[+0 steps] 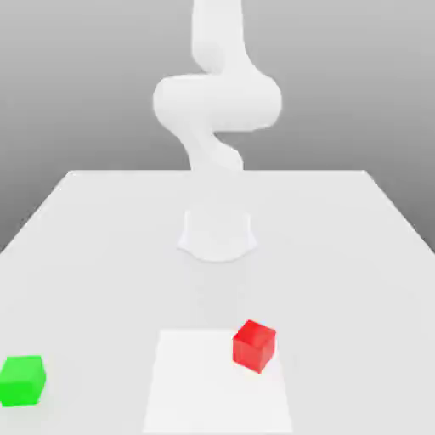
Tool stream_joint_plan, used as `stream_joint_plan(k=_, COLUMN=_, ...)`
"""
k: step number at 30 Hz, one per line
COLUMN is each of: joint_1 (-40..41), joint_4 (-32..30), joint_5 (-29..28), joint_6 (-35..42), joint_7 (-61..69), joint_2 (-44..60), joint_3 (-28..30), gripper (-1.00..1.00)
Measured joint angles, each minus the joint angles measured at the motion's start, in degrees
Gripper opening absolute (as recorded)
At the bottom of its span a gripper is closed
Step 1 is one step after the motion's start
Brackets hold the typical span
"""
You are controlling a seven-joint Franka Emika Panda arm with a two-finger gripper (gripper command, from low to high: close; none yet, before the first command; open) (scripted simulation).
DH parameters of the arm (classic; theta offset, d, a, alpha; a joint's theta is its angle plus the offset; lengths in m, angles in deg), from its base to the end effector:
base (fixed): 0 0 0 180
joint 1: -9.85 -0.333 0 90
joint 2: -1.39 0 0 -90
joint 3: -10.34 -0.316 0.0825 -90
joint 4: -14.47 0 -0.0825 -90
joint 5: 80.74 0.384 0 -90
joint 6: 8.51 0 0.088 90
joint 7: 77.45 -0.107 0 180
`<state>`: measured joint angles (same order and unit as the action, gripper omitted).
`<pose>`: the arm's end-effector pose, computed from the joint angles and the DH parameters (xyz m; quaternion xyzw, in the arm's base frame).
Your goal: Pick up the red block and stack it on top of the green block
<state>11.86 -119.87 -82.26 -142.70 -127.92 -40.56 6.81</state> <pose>0.3743 0.0174 0.6679 -0.8522 0.3822 -0.3348 0.1252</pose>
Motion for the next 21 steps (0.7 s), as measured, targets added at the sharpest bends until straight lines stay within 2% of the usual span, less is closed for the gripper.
stream_joint_plan(k=10, joint_1=7.23, joint_4=-10.35, joint_5=-5.38, joint_6=-9.76, joint_7=-18.08, joint_2=16.91, joint_3=-10.68, gripper=0.0)
stream_joint_plan(k=16, joint_1=9.55, joint_4=-16.45, joint_5=-7.16, joint_6=-15.53, joint_7=-27.69, joint_2=26.87, joint_3=-13.68, gripper=0.0)
stream_joint_plan(k=21, joint_1=9.88, joint_4=-21.61, joint_5=-5.69, joint_6=-20.55, joint_7=-33.53, joint_2=34.21, joint_3=-14.82, gripper=0.0)
